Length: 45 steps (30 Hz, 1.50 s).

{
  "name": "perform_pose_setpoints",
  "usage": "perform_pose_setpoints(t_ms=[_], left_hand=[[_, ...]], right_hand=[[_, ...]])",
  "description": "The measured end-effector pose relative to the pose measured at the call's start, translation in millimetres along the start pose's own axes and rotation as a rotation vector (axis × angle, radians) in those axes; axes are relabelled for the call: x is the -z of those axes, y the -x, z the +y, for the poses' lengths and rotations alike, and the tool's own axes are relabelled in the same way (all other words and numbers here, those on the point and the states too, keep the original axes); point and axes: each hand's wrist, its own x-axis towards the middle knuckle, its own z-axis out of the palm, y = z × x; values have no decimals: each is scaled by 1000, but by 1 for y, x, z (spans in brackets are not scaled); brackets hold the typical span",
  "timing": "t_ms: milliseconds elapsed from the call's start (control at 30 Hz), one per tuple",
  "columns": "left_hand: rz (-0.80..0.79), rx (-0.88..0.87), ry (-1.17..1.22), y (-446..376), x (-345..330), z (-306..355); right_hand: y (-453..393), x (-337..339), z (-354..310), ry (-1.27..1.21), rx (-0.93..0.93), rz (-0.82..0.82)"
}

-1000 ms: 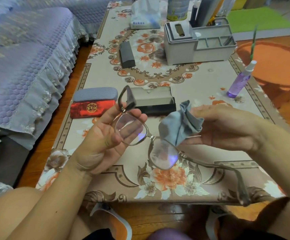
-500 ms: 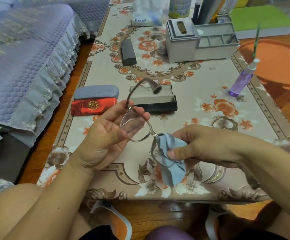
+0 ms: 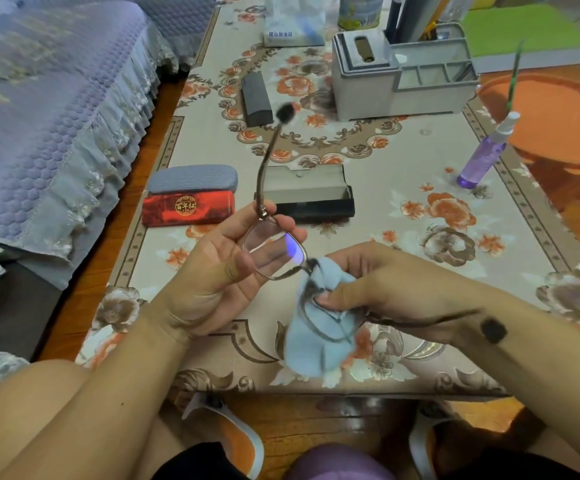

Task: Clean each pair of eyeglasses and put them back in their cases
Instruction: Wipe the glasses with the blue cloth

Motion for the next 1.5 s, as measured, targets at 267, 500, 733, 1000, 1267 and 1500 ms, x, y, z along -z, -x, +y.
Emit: perform_pose_setpoints(t_ms=[267,500,733,1000,1267,1500], left_hand=[[9,16,-87,9,3,1],[-8,4,-57,5,1,4],[17,19,-29,3,-6,-7],[44,-38,-70,3,1,1],[12,62,-31,2,-7,-13],[74,8,-46,1,-4,-11]], right_hand=[[6,4,16,37,-86,-51],[11,16,5,-6,-252,-190],[0,0,3,-27,-38,-77],[7,28,16,35,-292,-108],[-4,11,16,95,-120,-40],[-4,18,11,86,-82,11]])
